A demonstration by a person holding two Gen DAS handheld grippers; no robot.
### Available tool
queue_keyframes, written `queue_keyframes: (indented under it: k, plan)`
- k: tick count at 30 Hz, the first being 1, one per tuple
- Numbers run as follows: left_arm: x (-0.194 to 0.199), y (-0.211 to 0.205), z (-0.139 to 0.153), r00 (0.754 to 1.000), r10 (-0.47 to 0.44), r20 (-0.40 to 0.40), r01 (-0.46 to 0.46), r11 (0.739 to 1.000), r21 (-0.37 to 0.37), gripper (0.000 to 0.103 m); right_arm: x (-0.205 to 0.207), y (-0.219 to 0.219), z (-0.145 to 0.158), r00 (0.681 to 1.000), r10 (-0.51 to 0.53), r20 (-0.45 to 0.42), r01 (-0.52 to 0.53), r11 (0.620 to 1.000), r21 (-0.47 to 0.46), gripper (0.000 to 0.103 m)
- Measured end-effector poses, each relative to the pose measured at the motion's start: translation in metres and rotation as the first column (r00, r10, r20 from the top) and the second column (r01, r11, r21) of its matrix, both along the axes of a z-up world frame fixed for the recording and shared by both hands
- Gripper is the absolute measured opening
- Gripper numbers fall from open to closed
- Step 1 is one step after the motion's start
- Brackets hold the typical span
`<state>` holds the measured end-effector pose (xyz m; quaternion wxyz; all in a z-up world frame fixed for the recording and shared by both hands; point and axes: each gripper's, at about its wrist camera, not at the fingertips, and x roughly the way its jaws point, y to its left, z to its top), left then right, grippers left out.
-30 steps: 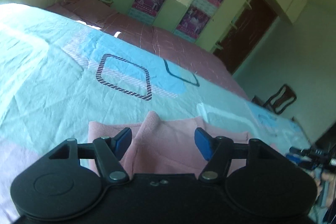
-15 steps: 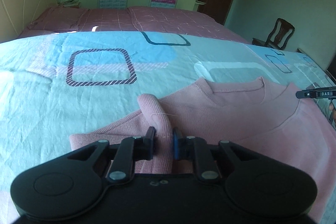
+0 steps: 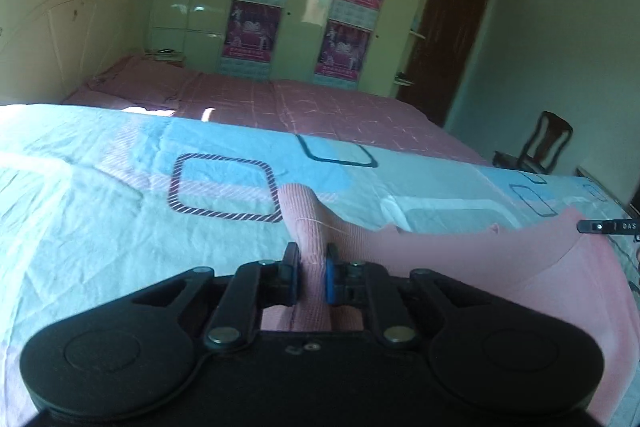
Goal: Fold small clothes
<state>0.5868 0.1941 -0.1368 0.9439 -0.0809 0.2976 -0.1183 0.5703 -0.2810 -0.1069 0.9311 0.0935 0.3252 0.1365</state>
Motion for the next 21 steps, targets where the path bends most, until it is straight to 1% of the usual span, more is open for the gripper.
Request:
queue_keyframes:
  k: [1, 2, 5, 8, 12, 13, 14, 15, 16, 17, 18, 19, 20, 21]
  plan:
    - [0.004, -0.001, -0.005, 1.000, 0.000, -0.029, -0.001, 1.000, -0.003, 0.011, 0.003, 0.001, -0.005, 1.000, -0.005, -0.017, 0.005, 1.000, -0.008, 0.008]
    - [0.007, -0.005, -0.008, 0.999, 0.006, -0.047, -0.005, 1.000, 0.015, 0.011, 0.007, 0.002, -0.010, 0.999, -0.010, -0.041, 0.009, 1.000, -0.007, 0.008]
    - [0.016, -0.016, -0.010, 0.998, 0.007, -0.066, -0.002, 0.997, 0.075, 0.011, 0.013, 0.013, -0.017, 0.998, -0.020, -0.058, 0.018, 0.999, -0.035, 0.008]
    - [0.028, -0.015, -0.017, 0.994, 0.028, -0.105, -0.020, 0.997, 0.077, 0.011, 0.021, 0.016, -0.030, 0.993, -0.042, -0.106, 0.034, 0.997, -0.076, 0.008]
    - [0.032, -0.014, -0.026, 0.991, 0.033, -0.130, -0.023, 0.997, 0.079, 0.013, 0.024, 0.019, -0.035, 0.991, -0.050, -0.128, 0.036, 0.994, -0.105, 0.008]
    - [0.031, -0.012, -0.026, 0.990, 0.036, -0.133, -0.026, 0.997, 0.075, 0.019, 0.025, 0.019, -0.033, 0.989, -0.052, -0.136, 0.037, 0.994, -0.107, 0.008]
    - [0.028, -0.011, -0.023, 0.991, 0.048, -0.128, -0.038, 0.996, 0.077, 0.030, 0.022, 0.019, -0.030, 0.989, -0.057, -0.137, 0.042, 0.993, -0.109, 0.009]
    - [0.022, -0.011, -0.015, 0.992, 0.071, -0.105, -0.060, 0.993, 0.103, 0.035, 0.017, 0.022, -0.021, 0.990, -0.072, -0.117, 0.055, 0.989, -0.136, 0.024]
    - [0.012, -0.013, -0.006, 0.994, 0.090, -0.065, -0.081, 0.987, 0.140, 0.046, 0.005, 0.026, -0.010, 0.995, -0.076, -0.065, 0.065, 0.985, -0.158, 0.039]
    - [-0.001, -0.017, 0.005, 0.997, 0.078, -0.016, -0.075, 0.986, 0.147, 0.049, -0.008, 0.030, -0.001, 0.999, -0.043, -0.022, 0.040, 0.990, -0.136, 0.040]
    - [-0.013, -0.022, 0.014, 0.999, 0.039, 0.012, -0.040, 0.993, 0.114, 0.049, -0.017, 0.037, 0.005, 1.000, 0.008, -0.029, -0.011, 0.995, -0.102, 0.040]
    - [-0.023, -0.032, 0.020, 1.000, -0.009, 0.012, 0.008, 0.998, 0.068, 0.049, -0.026, 0.048, 0.007, 0.997, 0.062, -0.042, -0.066, 0.994, -0.089, 0.040]
    - [-0.029, -0.047, 0.022, 0.997, -0.079, 0.002, 0.079, 0.996, 0.047, 0.048, -0.034, 0.062, 0.007, 0.992, 0.116, -0.045, -0.120, 0.988, -0.097, 0.040]
    - [-0.034, -0.067, 0.021, 0.988, -0.157, -0.011, 0.157, 0.986, 0.060, 0.048, -0.042, 0.079, 0.005, 0.984, 0.172, -0.047, -0.176, 0.978, -0.108, 0.040]
